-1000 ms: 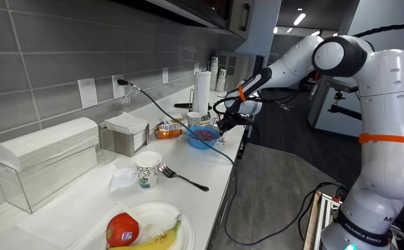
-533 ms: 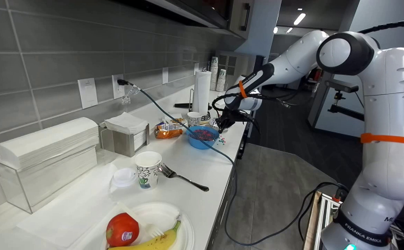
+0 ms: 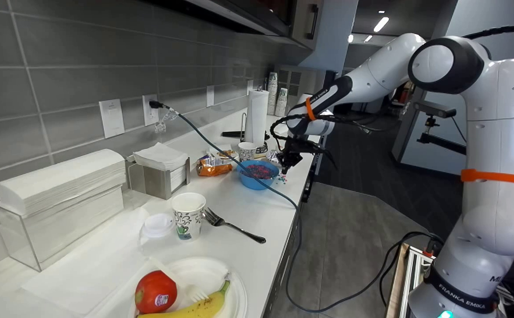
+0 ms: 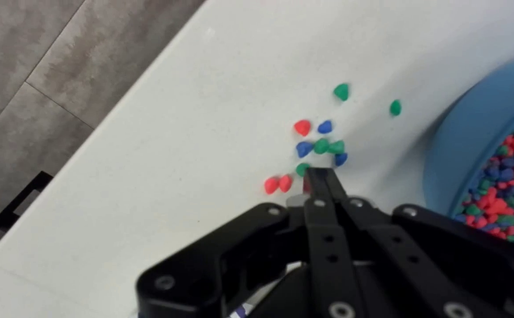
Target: Separate the sweets into colors
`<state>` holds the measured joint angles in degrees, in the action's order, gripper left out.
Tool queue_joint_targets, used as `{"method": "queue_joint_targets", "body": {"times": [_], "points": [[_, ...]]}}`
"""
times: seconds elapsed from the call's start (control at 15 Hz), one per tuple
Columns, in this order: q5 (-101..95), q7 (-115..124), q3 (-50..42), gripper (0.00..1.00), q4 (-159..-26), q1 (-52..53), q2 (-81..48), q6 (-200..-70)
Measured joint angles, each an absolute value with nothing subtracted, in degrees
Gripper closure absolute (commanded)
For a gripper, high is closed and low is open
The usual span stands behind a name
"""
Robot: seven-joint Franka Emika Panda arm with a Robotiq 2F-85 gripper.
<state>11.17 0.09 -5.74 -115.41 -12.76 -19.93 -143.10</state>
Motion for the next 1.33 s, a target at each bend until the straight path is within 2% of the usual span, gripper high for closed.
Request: {"method": "queue_joint_targets", "body": {"times": [1.33], "points": [[11.0,0.4,-6.83,1.0,-115.41,-12.6,-22.78,-148.8]]}}
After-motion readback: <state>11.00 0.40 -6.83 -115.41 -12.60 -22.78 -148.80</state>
